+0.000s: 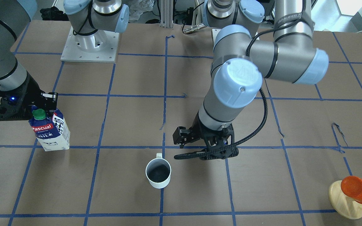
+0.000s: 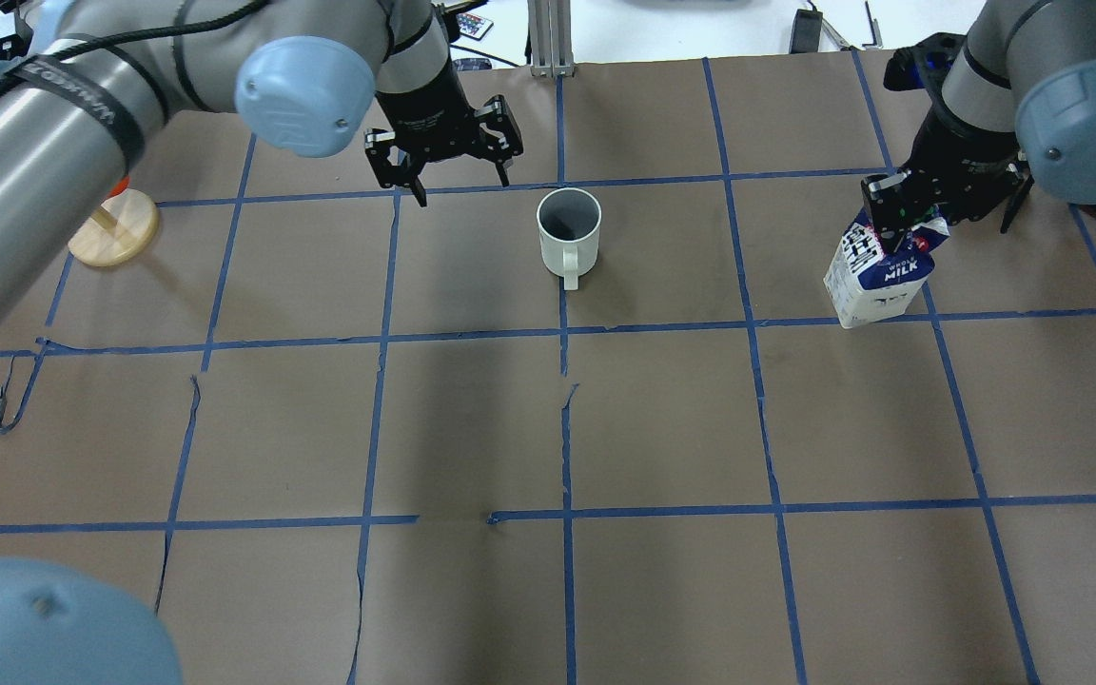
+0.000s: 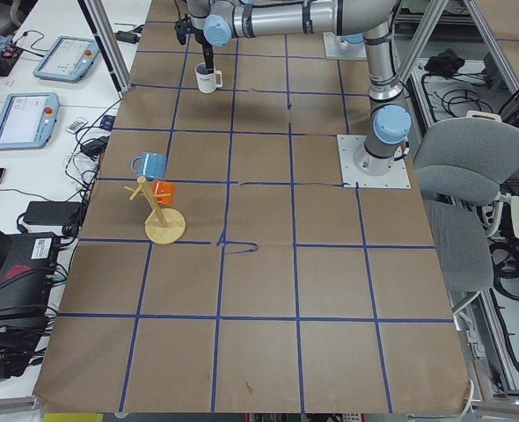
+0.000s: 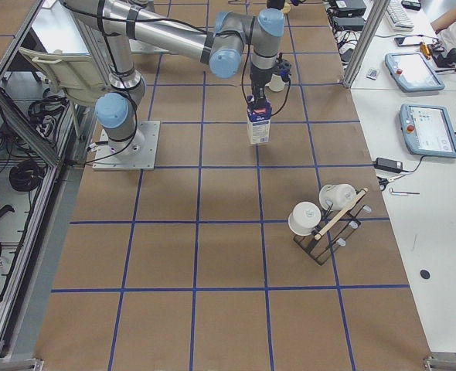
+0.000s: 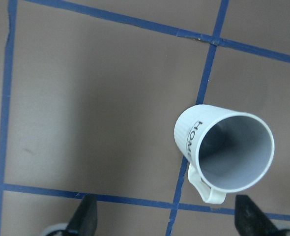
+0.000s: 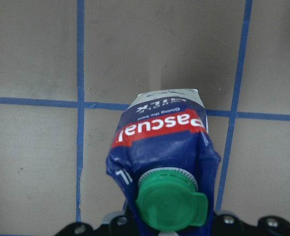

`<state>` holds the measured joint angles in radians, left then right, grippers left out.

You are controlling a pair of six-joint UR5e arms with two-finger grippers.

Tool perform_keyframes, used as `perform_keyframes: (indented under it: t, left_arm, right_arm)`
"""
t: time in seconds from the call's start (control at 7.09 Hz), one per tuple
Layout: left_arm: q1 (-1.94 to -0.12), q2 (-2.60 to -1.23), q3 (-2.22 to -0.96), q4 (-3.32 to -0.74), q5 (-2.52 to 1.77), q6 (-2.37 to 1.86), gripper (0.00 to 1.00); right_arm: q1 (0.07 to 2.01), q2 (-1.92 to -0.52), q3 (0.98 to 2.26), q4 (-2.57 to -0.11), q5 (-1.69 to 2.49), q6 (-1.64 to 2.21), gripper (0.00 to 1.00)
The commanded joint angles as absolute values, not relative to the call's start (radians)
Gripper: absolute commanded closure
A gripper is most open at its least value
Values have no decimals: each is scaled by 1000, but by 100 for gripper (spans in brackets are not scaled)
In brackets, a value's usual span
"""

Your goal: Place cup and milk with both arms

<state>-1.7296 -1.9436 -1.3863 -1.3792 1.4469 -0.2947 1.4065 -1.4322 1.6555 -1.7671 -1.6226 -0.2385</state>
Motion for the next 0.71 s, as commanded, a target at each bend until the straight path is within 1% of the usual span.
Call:
perform_keyframes:
  t: [0.0,0.14,0.28,0.56]
  left_arm:
    - [-1663,-1728,-1565,-1419,1457,-162,1]
    - [-1625,-1633,-1631,-1423,1474,-146,1]
    - [-1611,-1582,-1647,-1436,1536,-138,0]
    - [-1600,-1604,-1588,-1476,1551,-159,0]
  right_arm:
    - [1465,-1346,1535,-1761,-1621,-132,77]
    - [1501,-1307,1490,-1758,-1621,-85,77]
    - [1543,-1274,1456,-1758,-1623,8,77]
    - [1606,-1192,1363,-1755,-1550,142,77]
